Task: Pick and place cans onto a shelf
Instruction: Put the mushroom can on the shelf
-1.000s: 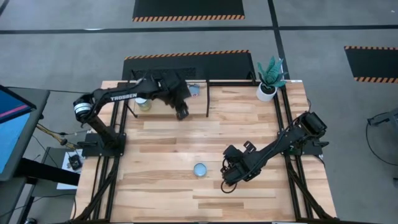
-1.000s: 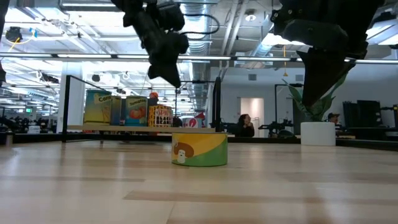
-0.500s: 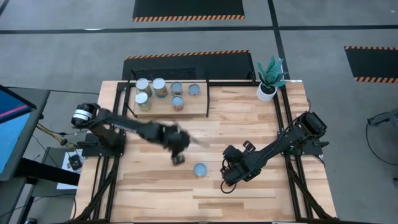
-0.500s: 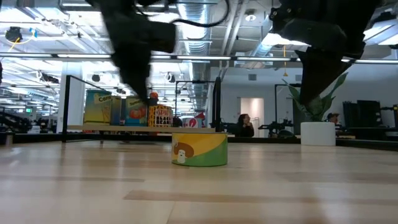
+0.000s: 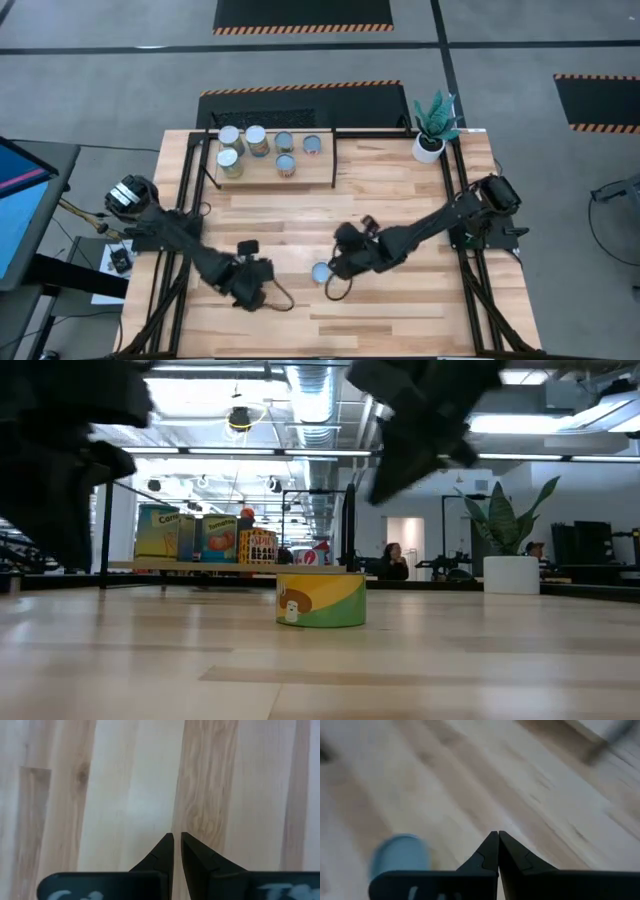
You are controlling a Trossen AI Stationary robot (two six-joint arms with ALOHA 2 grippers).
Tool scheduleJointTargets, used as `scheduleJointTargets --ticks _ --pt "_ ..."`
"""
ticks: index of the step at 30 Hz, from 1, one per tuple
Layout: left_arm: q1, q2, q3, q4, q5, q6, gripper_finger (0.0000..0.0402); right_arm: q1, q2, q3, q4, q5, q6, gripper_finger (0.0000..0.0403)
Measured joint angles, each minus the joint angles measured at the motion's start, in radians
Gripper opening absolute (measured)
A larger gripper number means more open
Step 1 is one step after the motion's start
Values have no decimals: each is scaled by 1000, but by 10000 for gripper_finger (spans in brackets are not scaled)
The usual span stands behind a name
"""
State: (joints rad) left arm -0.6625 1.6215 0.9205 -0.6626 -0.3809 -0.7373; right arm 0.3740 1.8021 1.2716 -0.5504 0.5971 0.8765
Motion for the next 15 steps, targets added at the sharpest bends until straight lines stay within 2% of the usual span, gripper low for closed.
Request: scheduleJointTargets --ticks 4,10,12,15 --pt "-82 0 -45 36 -92 -27 23 -27 2 0 155 -126 -200 24" --pt "-152 0 -105 106 -170 -53 22 -69 2 0 200 -388 -231 24" --pt "-160 0 -115 120 -190 -54 22 -75 2 0 195 -408 -231 24" --pt "-164 0 -117 131 -209 -48 22 -75 2 0 200 -357 -240 24"
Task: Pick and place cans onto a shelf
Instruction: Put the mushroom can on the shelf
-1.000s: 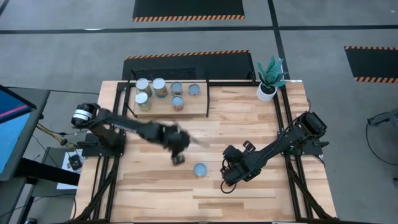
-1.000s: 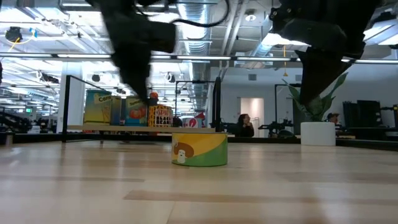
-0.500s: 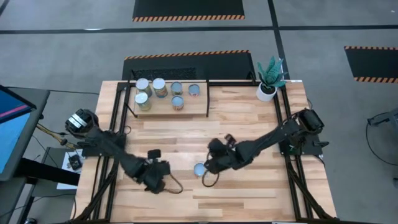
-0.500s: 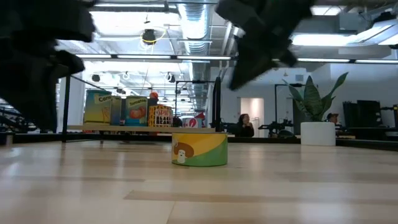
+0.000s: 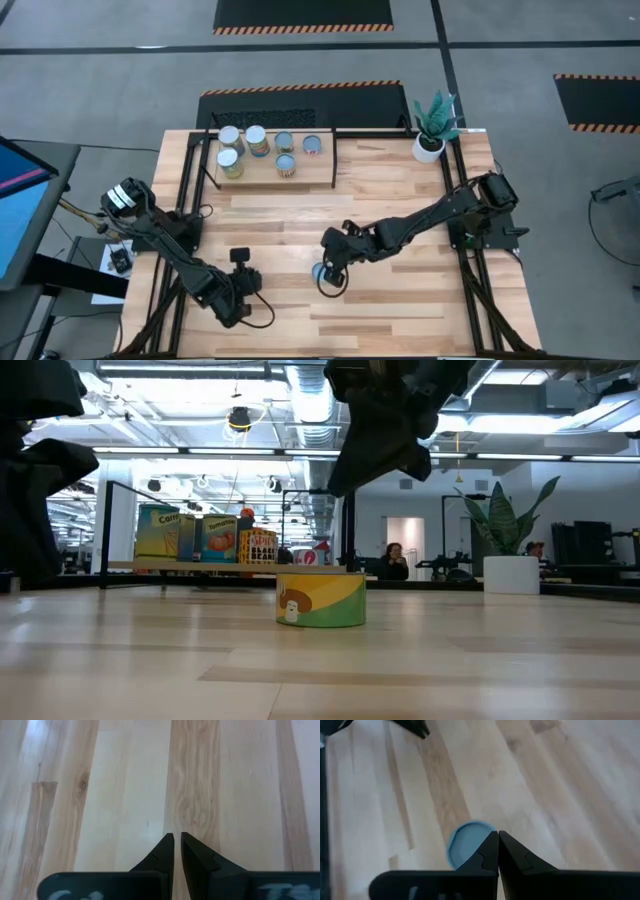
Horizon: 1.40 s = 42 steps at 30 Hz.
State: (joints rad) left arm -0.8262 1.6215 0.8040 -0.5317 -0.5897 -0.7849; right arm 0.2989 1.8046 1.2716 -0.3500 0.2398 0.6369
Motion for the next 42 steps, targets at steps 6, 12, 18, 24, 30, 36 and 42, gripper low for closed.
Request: scheduleJointTargets --ticks 6,12,18,24,30,36,42 --pt "1 0 0 4 -2 17 22 -9 12 1 19 -12 -129 24" --pt "1 0 0 9 -12 17 22 -33 95 3 26 -125 -263 24" --pt "2 0 0 9 -13 28 22 -56 164 35 50 -249 -250 26" --pt "2 0 0 8 -14 32 22 -60 166 42 41 -246 -277 47" --pt "2 0 0 7 -14 32 22 -67 160 42 51 -245 -278 73" --pt "2 0 0 7 -14 32 22 -66 183 40 62 -245 -278 86" --pt "2 0 0 7 -14 32 22 -66 181 40 73 -243 -278 87"
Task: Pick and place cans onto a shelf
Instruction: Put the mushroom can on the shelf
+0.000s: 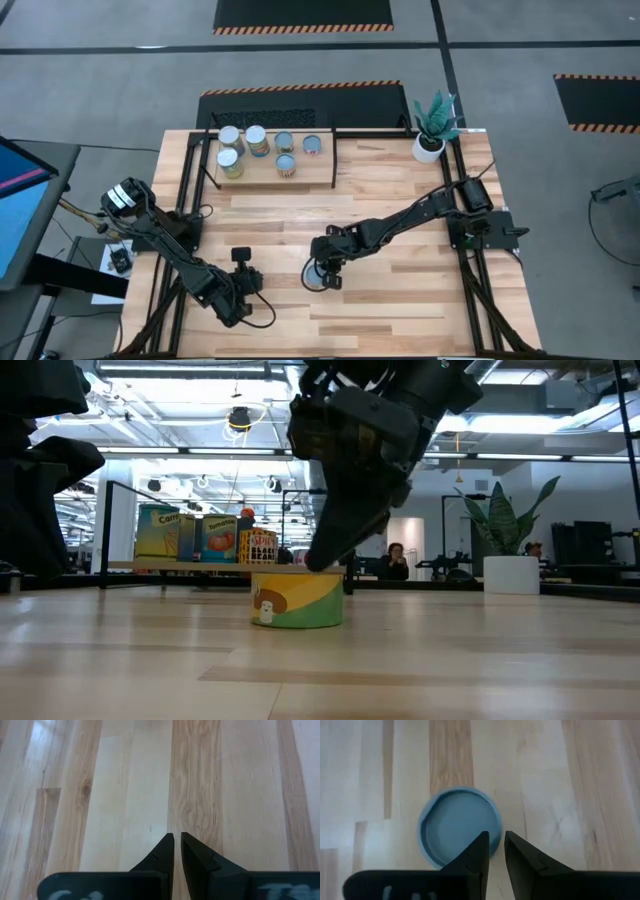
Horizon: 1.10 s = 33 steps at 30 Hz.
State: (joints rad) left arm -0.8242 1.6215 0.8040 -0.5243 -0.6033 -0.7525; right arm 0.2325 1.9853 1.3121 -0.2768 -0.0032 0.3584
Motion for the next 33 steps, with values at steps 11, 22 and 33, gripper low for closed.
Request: scheduleJointTargets --ticks 11,22,33 --pt "0 0 0 0 -5 0 22 0 23 1 37 4 0 87" --pt "0 0 0 3 -6 5 22 -6 58 3 55 0 52 81" --pt "0 0 0 4 -12 20 22 -40 54 2 54 1 60 17"
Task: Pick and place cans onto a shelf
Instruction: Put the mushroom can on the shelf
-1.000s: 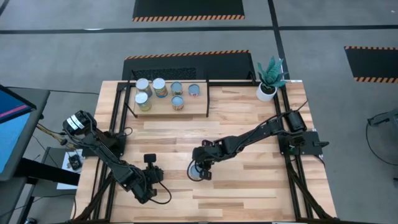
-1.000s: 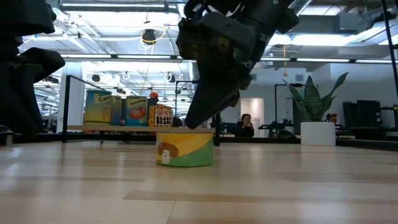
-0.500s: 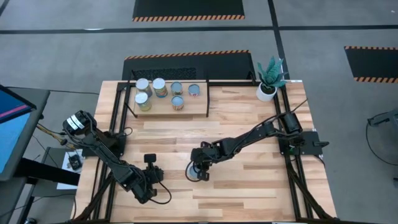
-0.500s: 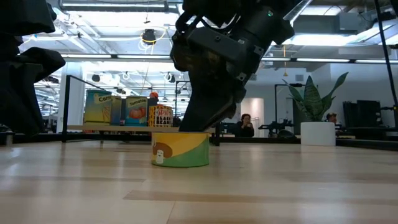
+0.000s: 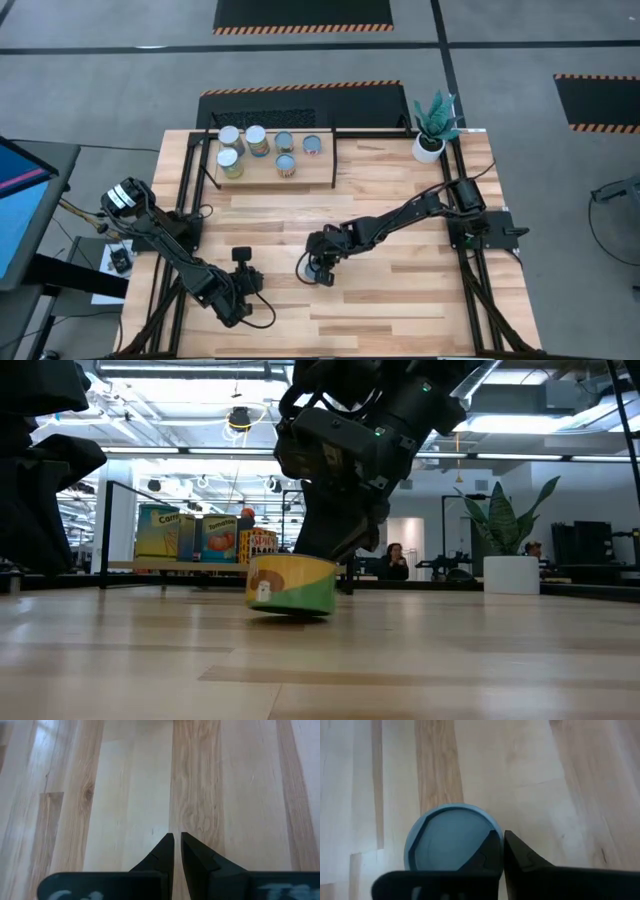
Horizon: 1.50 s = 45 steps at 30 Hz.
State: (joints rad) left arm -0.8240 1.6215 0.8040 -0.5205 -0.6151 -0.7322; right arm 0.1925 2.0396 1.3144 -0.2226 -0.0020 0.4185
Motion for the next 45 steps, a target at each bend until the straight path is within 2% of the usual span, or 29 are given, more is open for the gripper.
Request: scheduleJointTargets --ticks 4,9,19,27,33,37,40,45 --pt "0 0 0 0 0 2 22 -10 1 9 -19 0 -5 7" --pt "0 0 0 0 0 2 22 -18 7 96 -156 8 -41 5" --pt "0 0 0 0 0 2 22 -41 5 451 -572 87 -202 4" --pt "0 0 0 0 1 3 22 -135 1 714 -826 142 -318 4" --pt "0 0 0 -2 1 7 22 -276 3 750 -805 124 -435 4" --pt "0 0 0 -3 1 18 22 -379 41 749 -717 16 -561 4" --pt "0 0 0 -6 0 18 22 -446 80 750 -606 -50 -598 4" --pt "0 0 0 -11 0 17 22 -541 149 749 -617 -64 -614 4"
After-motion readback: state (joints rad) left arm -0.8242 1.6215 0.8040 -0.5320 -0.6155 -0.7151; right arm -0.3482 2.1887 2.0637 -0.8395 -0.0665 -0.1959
